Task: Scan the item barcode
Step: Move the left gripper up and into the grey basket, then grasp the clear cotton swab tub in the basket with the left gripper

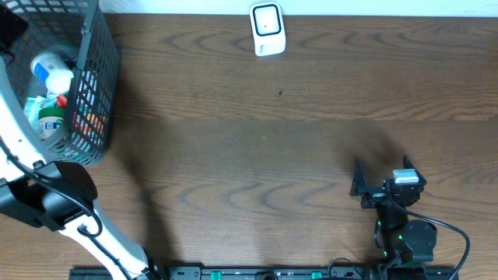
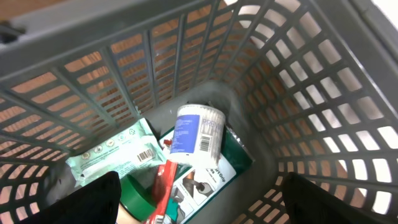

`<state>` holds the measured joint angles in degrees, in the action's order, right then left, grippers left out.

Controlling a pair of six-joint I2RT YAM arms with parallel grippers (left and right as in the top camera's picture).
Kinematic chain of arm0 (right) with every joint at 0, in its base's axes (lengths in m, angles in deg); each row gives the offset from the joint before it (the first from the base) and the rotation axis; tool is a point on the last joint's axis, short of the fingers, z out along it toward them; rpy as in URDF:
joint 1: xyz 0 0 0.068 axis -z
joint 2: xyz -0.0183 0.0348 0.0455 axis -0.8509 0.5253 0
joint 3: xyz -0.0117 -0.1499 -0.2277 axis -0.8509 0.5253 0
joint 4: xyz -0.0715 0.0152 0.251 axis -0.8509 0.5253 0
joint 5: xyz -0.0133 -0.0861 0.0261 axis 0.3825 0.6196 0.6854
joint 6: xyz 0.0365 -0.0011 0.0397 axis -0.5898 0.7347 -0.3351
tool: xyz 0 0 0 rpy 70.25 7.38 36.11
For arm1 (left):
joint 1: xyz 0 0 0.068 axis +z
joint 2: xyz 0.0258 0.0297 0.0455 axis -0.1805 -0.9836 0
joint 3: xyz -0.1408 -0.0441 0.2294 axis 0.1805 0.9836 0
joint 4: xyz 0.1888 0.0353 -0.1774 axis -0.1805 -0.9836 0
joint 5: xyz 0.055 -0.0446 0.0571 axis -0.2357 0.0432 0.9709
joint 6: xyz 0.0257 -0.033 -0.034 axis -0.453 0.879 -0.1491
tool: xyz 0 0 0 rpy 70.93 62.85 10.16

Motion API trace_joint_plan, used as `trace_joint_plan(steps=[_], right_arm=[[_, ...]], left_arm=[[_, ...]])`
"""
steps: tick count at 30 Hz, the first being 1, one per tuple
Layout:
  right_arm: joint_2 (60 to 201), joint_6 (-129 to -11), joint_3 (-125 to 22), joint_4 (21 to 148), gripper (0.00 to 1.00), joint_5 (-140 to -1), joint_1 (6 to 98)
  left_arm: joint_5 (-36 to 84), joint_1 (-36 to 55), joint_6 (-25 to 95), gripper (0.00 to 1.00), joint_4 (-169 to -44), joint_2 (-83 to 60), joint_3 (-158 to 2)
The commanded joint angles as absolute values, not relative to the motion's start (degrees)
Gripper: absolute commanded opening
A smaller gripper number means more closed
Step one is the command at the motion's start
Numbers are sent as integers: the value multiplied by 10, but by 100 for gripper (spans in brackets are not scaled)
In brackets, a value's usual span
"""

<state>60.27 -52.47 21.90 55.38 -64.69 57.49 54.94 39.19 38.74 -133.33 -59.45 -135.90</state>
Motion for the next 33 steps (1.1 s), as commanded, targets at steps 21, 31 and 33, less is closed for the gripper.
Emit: trace_joint_plan(steps=[21, 31, 33], right_arm=[[600, -532, 219, 556, 99, -646, 571], [600, -532, 219, 556, 99, -646, 571], [600, -532, 219, 556, 99, -646, 571]], left_arm=[[567, 395, 339, 43, -1315, -653, -1370], [568, 395, 345, 83, -1285, -656, -1370], [568, 395, 357, 84, -1279, -660, -1370]])
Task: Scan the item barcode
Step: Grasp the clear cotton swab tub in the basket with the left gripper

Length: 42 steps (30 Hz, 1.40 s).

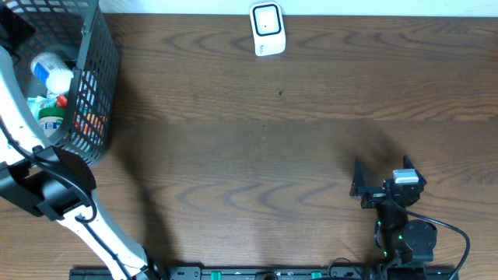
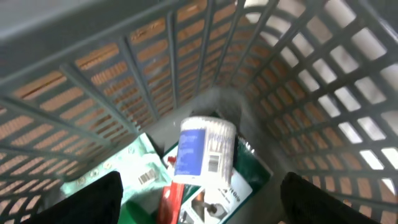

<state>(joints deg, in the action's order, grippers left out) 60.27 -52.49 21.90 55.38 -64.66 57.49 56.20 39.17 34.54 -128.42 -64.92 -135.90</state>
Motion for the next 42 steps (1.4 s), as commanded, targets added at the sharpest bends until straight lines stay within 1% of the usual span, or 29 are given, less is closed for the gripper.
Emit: trace_joint_plan(steps=[1, 11, 17, 25, 38, 42], right_arm=[[600, -532, 219, 556, 99, -646, 571], [600, -532, 219, 556, 99, -646, 571], [600, -532, 219, 556, 99, -646, 571], [600, -532, 219, 556, 99, -646, 571], [600, -532, 219, 556, 99, -646, 571], [600, -532, 219, 556, 99, -646, 571]], left_arm=[[568, 395, 363, 84, -1278, -664, -1369], [568, 395, 367, 84, -1268, -729, -1366], [567, 394, 367, 84, -1242, -771, -1366], [567, 394, 410, 84, -1191, -807, -1360], [567, 389, 423, 84, -1202, -851, -1352], [567, 389, 423, 80, -1205, -851, -1352]])
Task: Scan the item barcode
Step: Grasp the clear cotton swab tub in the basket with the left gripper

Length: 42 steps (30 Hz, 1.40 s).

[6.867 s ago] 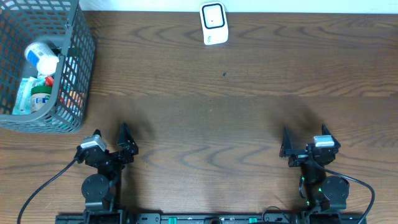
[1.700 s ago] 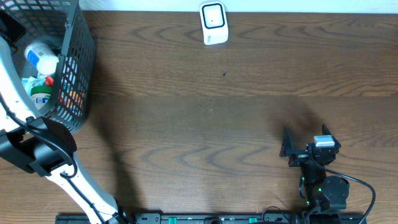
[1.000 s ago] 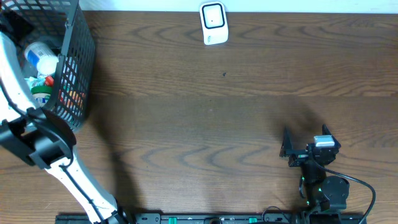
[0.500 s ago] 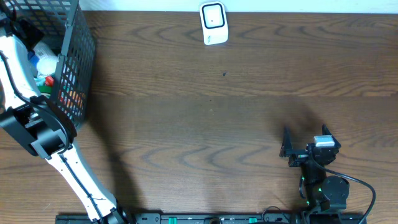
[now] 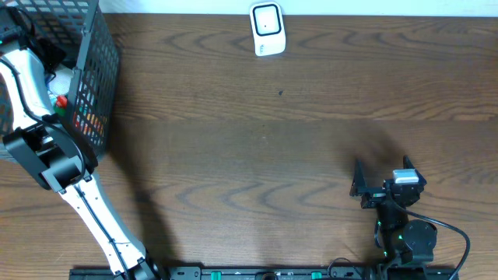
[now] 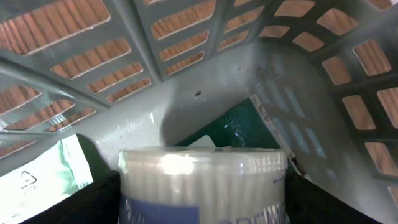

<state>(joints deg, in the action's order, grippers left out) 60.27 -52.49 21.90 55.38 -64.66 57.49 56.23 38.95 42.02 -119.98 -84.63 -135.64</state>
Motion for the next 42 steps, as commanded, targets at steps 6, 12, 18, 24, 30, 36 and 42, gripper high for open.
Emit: trace_joint_plan(steps=[6, 12, 18, 24, 30, 36, 42], right_arm=[[600, -532, 219, 556, 99, -646, 571], [600, -532, 219, 556, 99, -646, 571], [600, -532, 219, 556, 99, -646, 571], [600, -532, 219, 556, 99, -646, 571], [600, -532, 219, 556, 99, -646, 571], [600, -532, 219, 556, 99, -646, 571], [600, -532, 219, 556, 99, -646, 571]], left_arm=[[564, 389, 423, 80, -1240, -851, -1352], [545, 389, 423, 80, -1263, -851, -1352], [545, 389, 423, 80, -1281, -851, -1352], [545, 389, 423, 88, -1292, -850, -1352], [537, 389, 442, 88, -1314, -850, -1352], [537, 391, 442, 76, -1296, -844, -1354], [537, 395, 442, 67, -1275, -793, -1357]])
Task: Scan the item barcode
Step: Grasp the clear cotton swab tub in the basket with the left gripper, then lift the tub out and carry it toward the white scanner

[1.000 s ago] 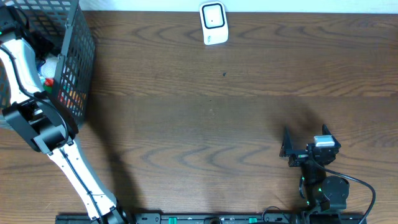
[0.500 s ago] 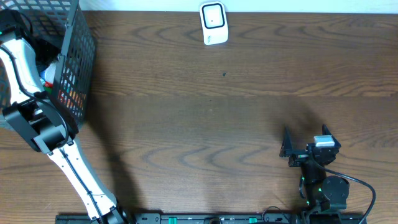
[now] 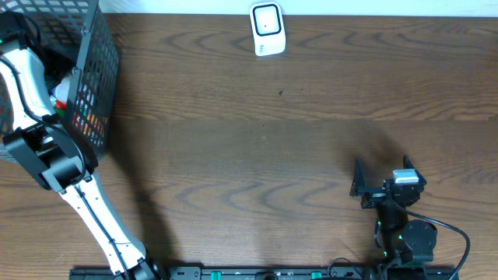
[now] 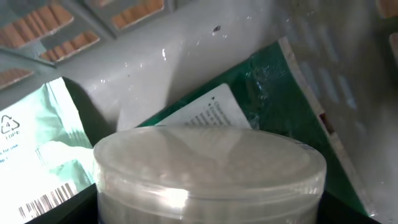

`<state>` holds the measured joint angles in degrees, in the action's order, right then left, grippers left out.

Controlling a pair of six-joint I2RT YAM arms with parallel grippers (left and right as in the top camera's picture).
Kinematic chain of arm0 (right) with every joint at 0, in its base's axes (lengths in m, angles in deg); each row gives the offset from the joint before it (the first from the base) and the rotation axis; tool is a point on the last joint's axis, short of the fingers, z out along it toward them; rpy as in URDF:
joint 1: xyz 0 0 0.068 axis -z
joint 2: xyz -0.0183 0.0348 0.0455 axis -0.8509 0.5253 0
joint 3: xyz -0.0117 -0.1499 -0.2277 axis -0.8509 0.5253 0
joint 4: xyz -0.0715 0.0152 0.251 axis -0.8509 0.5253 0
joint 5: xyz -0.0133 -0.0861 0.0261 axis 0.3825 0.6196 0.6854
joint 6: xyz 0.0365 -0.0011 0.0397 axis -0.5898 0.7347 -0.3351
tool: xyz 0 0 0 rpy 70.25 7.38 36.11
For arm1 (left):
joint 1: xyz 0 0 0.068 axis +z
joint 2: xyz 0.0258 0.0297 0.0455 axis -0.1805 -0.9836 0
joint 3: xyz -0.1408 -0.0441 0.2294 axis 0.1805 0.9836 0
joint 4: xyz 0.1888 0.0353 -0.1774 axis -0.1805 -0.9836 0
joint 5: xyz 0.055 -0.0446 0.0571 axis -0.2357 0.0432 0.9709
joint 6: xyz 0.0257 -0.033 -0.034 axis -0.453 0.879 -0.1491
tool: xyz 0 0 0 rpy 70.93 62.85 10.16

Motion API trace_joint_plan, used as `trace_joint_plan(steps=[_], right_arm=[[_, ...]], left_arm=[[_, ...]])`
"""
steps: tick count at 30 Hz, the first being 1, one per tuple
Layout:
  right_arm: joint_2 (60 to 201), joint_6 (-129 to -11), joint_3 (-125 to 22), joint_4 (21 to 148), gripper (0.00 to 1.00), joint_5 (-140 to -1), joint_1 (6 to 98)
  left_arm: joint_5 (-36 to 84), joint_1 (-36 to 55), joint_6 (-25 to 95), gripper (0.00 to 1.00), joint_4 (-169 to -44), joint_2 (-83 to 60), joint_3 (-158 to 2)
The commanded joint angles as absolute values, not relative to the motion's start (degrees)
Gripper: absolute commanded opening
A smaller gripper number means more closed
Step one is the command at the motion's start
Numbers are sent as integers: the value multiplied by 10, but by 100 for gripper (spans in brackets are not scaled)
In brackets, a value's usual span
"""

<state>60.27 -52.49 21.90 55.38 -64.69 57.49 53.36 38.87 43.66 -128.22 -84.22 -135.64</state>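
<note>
A clear round tub of cotton swabs [image 4: 208,168] fills the left wrist view, lying in the dark mesh basket [image 3: 97,70] at the table's far left. My left gripper [image 4: 208,214] is down inside the basket, open, with one finger on each side of the tub; I cannot tell whether they touch it. In the overhead view the left arm [image 3: 27,74] hides the tub. The white scanner [image 3: 267,29] stands at the back edge, in the middle. My right gripper [image 3: 355,179] rests open near the front right, holding nothing.
Under the tub lie a dark green packet [image 4: 292,118] with a white label and a pale green pack [image 4: 37,162] showing a barcode. A red-capped item [image 3: 61,99] shows by the basket wall. Basket walls closely surround the left gripper.
My left gripper has sunk lower over the cotton swab tub, which now looms larger and spans the whole gap between the fingers. The right arm has not moved.
At first my left gripper hung open high above the basket, looking down on the tub, packs and a red item. Then it was nearer, centred on the tub. Later it was inside the basket just above the tub, and now it straddles it.
</note>
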Motion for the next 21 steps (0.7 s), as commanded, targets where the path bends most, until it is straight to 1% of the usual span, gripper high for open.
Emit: trace_joint_plan(steps=[1, 8, 15, 21], right_arm=[[600, -532, 219, 556, 99, -646, 571], [600, -532, 219, 556, 99, -646, 571], [600, -532, 219, 556, 99, -646, 571], [600, -532, 219, 556, 99, -646, 571]], left_arm=[[537, 396, 442, 67, -1273, -781, -1357], [537, 396, 442, 67, -1250, -684, -1357], [537, 394, 442, 67, -1242, -553, -1357], [525, 357, 439, 67, -1302, -434, -1357]])
